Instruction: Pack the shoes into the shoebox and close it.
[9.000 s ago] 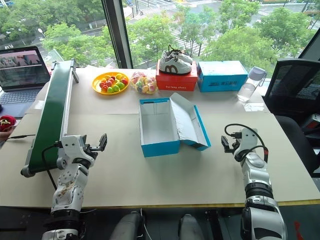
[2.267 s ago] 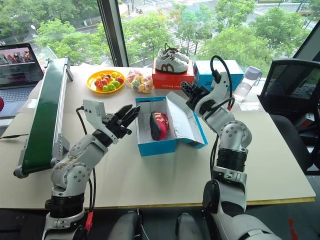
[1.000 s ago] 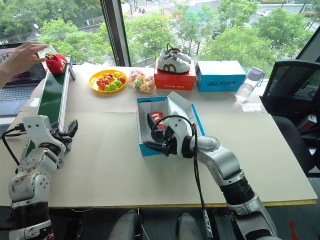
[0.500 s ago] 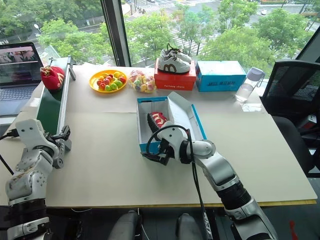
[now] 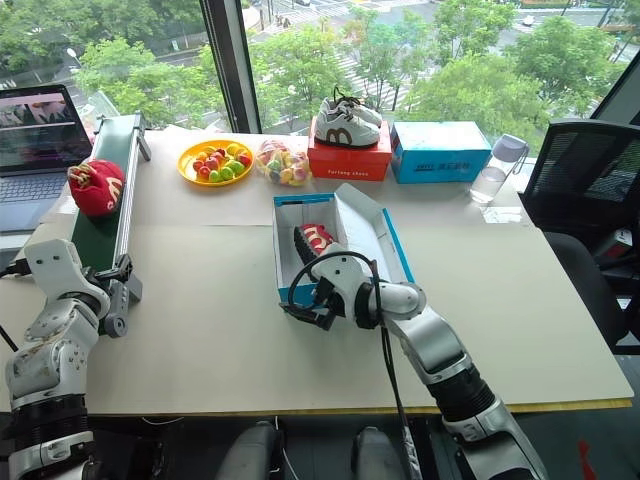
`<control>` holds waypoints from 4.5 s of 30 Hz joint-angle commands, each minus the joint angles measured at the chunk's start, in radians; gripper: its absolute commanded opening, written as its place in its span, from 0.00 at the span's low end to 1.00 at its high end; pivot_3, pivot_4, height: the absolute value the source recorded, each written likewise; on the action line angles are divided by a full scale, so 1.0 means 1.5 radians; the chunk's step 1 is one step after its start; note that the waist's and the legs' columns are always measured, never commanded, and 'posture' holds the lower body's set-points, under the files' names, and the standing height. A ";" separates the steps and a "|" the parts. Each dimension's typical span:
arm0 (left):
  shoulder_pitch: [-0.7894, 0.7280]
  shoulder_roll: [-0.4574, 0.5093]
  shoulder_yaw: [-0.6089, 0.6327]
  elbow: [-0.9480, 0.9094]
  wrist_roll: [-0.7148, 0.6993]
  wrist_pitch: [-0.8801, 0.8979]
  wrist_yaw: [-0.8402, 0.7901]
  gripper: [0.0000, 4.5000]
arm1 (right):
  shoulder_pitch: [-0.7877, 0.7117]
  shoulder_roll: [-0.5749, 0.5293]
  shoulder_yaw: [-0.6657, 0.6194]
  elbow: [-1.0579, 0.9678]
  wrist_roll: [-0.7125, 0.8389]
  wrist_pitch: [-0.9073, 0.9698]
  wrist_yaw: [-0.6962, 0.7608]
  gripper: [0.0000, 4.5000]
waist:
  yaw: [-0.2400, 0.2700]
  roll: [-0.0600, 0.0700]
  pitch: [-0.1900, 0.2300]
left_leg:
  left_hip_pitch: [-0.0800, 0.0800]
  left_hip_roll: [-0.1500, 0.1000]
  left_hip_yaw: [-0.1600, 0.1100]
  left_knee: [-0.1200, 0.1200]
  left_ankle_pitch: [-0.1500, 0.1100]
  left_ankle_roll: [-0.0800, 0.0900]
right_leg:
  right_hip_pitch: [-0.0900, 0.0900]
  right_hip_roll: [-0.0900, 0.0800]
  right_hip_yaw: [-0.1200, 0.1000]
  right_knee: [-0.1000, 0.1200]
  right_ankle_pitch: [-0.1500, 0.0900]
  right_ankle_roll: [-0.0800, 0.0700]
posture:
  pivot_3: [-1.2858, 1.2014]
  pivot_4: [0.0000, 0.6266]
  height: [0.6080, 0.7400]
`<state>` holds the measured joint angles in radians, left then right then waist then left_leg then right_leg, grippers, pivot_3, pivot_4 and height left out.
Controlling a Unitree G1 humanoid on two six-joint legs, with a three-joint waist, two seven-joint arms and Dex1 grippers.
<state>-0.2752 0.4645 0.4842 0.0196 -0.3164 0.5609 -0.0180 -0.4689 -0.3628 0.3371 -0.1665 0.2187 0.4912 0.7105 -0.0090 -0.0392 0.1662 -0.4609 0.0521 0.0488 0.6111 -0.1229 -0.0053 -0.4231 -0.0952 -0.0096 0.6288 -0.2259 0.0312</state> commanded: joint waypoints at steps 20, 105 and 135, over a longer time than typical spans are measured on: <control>-0.011 0.016 0.024 0.042 0.027 -0.032 0.030 1.00 | 0.000 0.002 -0.021 -0.026 0.002 0.000 -0.005 0.99 | -0.001 0.000 0.000 | 0.000 0.000 0.000 0.000 0.000 0.000 | 0.000 0.000 0.000 0.000 0.000 0.000 | 0.52 0.24 0.96; -0.053 -0.156 -0.251 -0.273 -0.291 0.140 -0.175 0.83 | -0.154 -0.043 0.009 0.175 -0.527 -0.676 -0.227 0.05 | -0.002 -0.002 -0.001 | 0.001 -0.001 0.000 0.003 0.002 0.003 | 0.002 0.001 0.003 0.001 0.000 0.001 | 0.52 0.24 0.96; 0.049 0.034 -0.249 -0.205 -0.100 -0.111 -0.404 0.89 | -0.473 0.073 -0.272 0.182 0.076 0.749 -0.072 0.05 | 0.000 0.000 0.000 | 0.002 0.001 0.001 0.001 -0.001 -0.002 | -0.001 -0.001 -0.001 0.005 -0.003 -0.005 | 0.52 0.24 0.96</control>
<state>-0.1913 0.5110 0.1243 -0.2674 -0.4729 0.4169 -0.6076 -1.1460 -0.2285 -0.0806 0.0681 0.3029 1.6043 0.6220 -0.0096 -0.0389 0.1664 -0.4589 0.0530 0.0501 0.6129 -0.1248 -0.0089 -0.4239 -0.0965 -0.0109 0.6348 -0.2304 0.0235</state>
